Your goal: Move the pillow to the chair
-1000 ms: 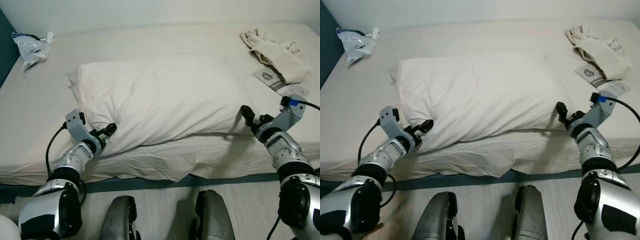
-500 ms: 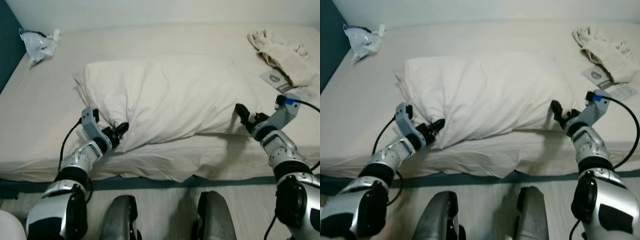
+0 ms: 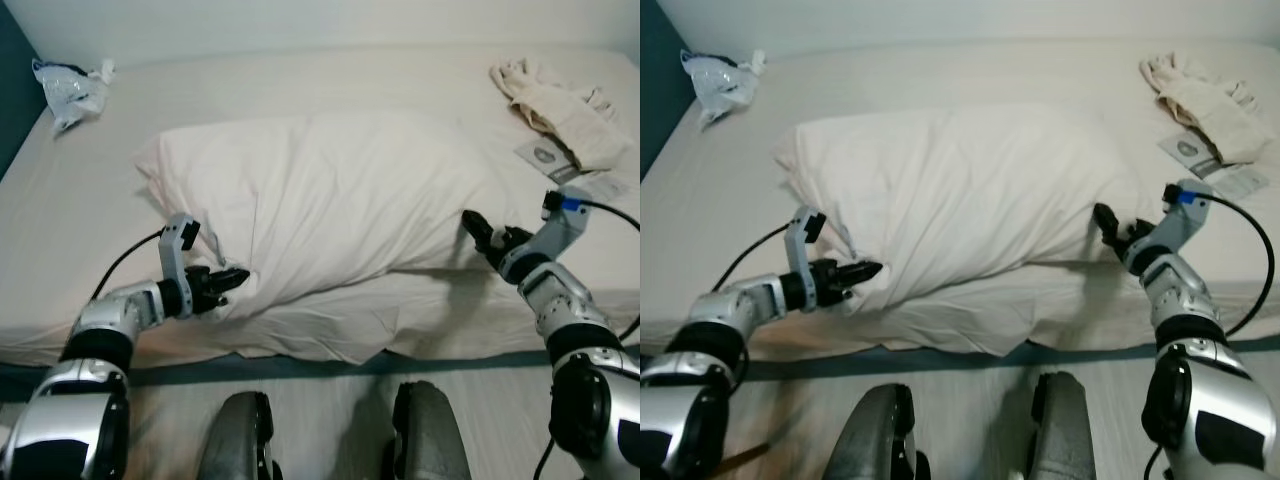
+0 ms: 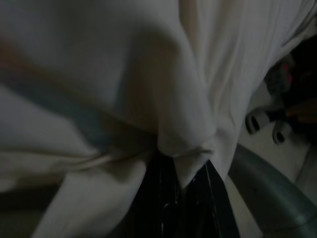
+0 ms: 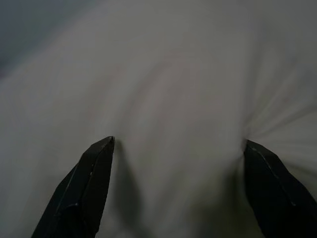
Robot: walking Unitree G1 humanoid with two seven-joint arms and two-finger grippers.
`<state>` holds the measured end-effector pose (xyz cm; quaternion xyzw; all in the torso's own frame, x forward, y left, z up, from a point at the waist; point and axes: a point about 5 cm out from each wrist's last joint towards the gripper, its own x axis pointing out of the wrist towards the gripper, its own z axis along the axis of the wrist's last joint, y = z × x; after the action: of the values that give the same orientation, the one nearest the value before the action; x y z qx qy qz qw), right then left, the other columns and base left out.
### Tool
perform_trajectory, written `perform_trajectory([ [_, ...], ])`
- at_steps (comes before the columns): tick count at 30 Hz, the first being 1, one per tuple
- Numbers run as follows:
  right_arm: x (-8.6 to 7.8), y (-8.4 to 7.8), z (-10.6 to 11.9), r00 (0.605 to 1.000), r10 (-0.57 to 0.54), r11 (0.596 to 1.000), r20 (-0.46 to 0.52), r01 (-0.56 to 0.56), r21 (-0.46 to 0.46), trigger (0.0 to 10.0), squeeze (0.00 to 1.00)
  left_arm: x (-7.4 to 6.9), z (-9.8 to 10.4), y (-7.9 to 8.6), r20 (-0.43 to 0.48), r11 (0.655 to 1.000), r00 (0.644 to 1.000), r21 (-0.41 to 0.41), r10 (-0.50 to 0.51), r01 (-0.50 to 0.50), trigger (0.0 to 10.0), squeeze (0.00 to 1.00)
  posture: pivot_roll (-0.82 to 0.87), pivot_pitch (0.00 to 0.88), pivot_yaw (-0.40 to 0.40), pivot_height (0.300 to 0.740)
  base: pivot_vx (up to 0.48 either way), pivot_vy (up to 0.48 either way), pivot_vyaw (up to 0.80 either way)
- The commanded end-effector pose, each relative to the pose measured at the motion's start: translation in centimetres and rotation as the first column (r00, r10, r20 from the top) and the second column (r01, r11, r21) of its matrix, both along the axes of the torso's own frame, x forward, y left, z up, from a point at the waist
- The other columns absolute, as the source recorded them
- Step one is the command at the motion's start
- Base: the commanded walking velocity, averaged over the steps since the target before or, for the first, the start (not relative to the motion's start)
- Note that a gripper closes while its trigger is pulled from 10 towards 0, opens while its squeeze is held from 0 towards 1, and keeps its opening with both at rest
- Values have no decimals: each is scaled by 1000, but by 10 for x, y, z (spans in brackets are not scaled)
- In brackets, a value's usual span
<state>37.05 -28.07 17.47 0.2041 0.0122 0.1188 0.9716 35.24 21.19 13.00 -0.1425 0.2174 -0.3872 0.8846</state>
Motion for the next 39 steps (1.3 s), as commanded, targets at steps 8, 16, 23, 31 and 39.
perform_trajectory([
  [8, -21, -19, 7, 967, 256, 963, 2, -255, -85, 10000, 0, -8, 4, 24, -87, 968, 987, 200, -135, 150, 0, 0, 28, 273, 51, 586, 0, 0, 0],
  [16, -27, -58, 11, 997, -61, 956, -53, 43, -291, 10000, 0, -9, 10, 35, -93, 959, 986, 234, -140, 158, 0, 0, 21, 275, 54, 586, 0, 0, 0],
  [23, -37, -97, 27, 893, -450, 859, 15, 437, -268, 10000, 0, -13, 34, 58, -82, 934, 976, 283, -201, 217, 0, 0, 10, 279, 55, 586, 0, 0, 0],
  [31, -36, -99, 30, 864, -503, 822, 36, 491, -290, 10000, 0, -10, 45, 74, -18, 895, 988, 421, -152, 145, 0, 0, 15, 279, 52, 586, 0, 0, 0],
  [39, -29, -80, 3, 852, -521, 813, -47, 479, -330, 10000, 0, 1, -2, 48, 163, 910, 972, 351, 170, -218, 0, 0, 13, 301, 74, 586, 0, 0, 0],
])
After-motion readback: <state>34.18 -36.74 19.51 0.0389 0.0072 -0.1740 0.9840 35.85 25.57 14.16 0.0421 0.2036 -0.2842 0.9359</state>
